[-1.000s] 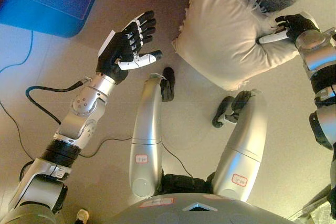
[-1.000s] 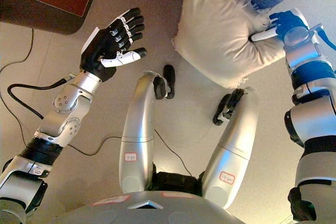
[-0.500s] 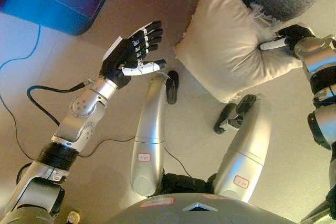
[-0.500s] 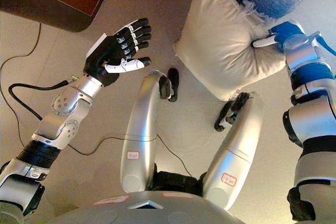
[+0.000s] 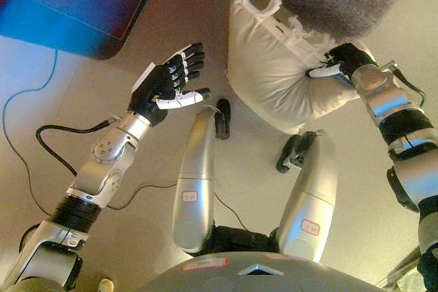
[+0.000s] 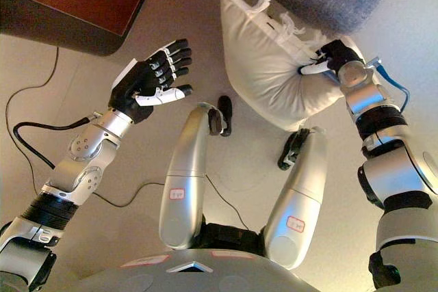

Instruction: Pick up the pillow and put it on the sofa.

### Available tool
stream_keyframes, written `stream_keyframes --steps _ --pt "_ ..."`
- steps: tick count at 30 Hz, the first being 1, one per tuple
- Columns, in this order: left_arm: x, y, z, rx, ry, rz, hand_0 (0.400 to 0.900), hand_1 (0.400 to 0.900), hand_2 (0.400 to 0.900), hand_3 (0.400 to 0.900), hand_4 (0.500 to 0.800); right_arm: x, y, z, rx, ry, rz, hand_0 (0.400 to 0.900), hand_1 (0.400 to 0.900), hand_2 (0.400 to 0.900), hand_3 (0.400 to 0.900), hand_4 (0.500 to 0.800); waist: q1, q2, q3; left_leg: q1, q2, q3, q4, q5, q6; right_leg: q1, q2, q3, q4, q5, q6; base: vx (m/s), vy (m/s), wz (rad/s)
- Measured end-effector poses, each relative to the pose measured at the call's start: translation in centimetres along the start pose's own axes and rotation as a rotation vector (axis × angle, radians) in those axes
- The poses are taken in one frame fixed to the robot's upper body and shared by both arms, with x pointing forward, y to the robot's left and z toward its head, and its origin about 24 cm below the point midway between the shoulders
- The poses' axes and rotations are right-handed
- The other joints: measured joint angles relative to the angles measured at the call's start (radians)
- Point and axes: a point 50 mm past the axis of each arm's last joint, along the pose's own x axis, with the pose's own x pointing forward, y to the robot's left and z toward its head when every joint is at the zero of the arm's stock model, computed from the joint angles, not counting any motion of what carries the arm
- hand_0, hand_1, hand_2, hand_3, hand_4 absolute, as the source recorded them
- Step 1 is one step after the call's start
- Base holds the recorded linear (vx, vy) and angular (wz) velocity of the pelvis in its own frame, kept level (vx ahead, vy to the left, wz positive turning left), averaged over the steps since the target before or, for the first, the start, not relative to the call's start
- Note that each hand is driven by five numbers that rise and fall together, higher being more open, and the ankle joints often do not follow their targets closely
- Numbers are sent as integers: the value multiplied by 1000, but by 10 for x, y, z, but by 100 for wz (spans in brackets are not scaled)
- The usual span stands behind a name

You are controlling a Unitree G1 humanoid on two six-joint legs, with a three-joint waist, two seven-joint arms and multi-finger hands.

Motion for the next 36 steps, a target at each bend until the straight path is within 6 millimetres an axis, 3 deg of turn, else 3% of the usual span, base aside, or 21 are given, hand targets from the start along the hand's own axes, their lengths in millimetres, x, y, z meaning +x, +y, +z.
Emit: stream_keyframes --steps 8,17,22,24,28,32,36 --pt "1 2 -6 -16 33 69 900 900 900 900 800 -8 0 15 -213 -105 -97 400 400 400 400 500 -21 -9 0 243 -22 33 -293 89 22 236 8 -41 -307 121 24 1 17 1" --pt "-2 -3 -30 -168 153 148 900 900 900 900 800 -28 20 -2 -344 -186 -82 400 400 400 400 500 -26 -95 -3 515 -58 45 -610 198 17 486 12 -94 -587 215 37 40 -20 5" --pt "-10 -4 -43 -232 224 200 900 900 900 900 800 -48 29 -3 -360 -283 -101 400 400 400 400 500 -26 -140 -8 687 -52 46 -811 260 -4 651 49 -131 -774 271 35 163 1 -3" --pt "-21 0 -51 -266 254 245 900 900 900 900 800 -64 23 -4 -326 -345 -125 400 400 400 400 500 -28 -157 -21 765 -54 53 -889 280 -3 735 66 -143 -866 297 42 199 40 -5" --pt "-34 1 -61 -286 315 272 900 900 900 900 800 -77 7 -1 -356 -406 -176 400 400 400 400 500 -47 -186 -56 854 -60 56 -955 283 -4 850 77 -156 -987 332 58 183 59 -5" --pt "-42 -4 -70 -322 354 261 900 900 900 900 800 -84 -14 4 -386 -434 -227 400 400 400 400 500 -47 -211 -130 917 -73 67 -1019 284 -3 942 85 -170 -1117 376 74 140 63 -3" --pt "-53 -9 -79 -346 388 251 900 900 900 900 800 -87 -23 7 -429 -454 -213 400 400 400 400 500 -39 -226 -206 967 -85 65 -1070 286 -6 1029 94 -192 -1240 420 81 101 37 7"
